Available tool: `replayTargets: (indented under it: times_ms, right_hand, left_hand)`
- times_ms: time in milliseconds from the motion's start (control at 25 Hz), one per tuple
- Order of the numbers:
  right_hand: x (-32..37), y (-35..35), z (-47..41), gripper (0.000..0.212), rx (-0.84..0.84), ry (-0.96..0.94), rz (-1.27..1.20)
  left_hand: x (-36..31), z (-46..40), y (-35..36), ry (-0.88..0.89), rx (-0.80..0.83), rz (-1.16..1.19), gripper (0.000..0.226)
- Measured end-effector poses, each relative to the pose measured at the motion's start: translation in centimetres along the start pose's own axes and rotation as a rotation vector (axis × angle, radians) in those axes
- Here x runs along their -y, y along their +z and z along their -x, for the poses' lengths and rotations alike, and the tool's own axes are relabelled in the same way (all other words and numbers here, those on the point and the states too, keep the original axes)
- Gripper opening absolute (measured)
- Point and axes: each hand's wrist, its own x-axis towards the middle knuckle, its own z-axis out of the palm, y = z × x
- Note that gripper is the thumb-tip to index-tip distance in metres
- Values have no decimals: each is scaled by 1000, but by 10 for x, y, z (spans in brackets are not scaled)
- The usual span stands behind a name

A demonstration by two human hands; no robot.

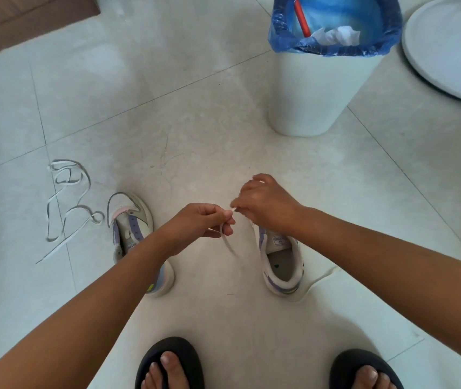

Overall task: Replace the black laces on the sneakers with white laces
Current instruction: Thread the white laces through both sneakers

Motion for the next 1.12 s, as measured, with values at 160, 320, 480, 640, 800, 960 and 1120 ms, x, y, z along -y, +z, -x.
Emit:
replayTargets:
  times_ms: [160,320,480,640,800,960,1120]
  right_hand:
    - [-33,-14,-8,25,-100,172,-44]
    - [-43,-30,-21,27,-148,411,-202]
    - [-4,-44,-56,28,-132,314,-496]
    - [20,-41,-51,67,313,196,-609]
    - [-27,-24,-10,18,173,550,-288]
    - [-28,11,30,15,251,621,-355]
    - [-25,23,36,12,99,628,-523]
  left_hand:
    - [11,4,-8,-30,-7,25,22]
    - [36,13,-3,-103,13,-17,24]
    - [58,20,12,-189,51,-65,18]
    - [59,4,39,-179,-158,108,14]
    - [42,-21,62,-163,-341,575,6]
    - [29,-44,73,-146,-490,654,6]
    - [25,-52,80,-129,-563,534,17]
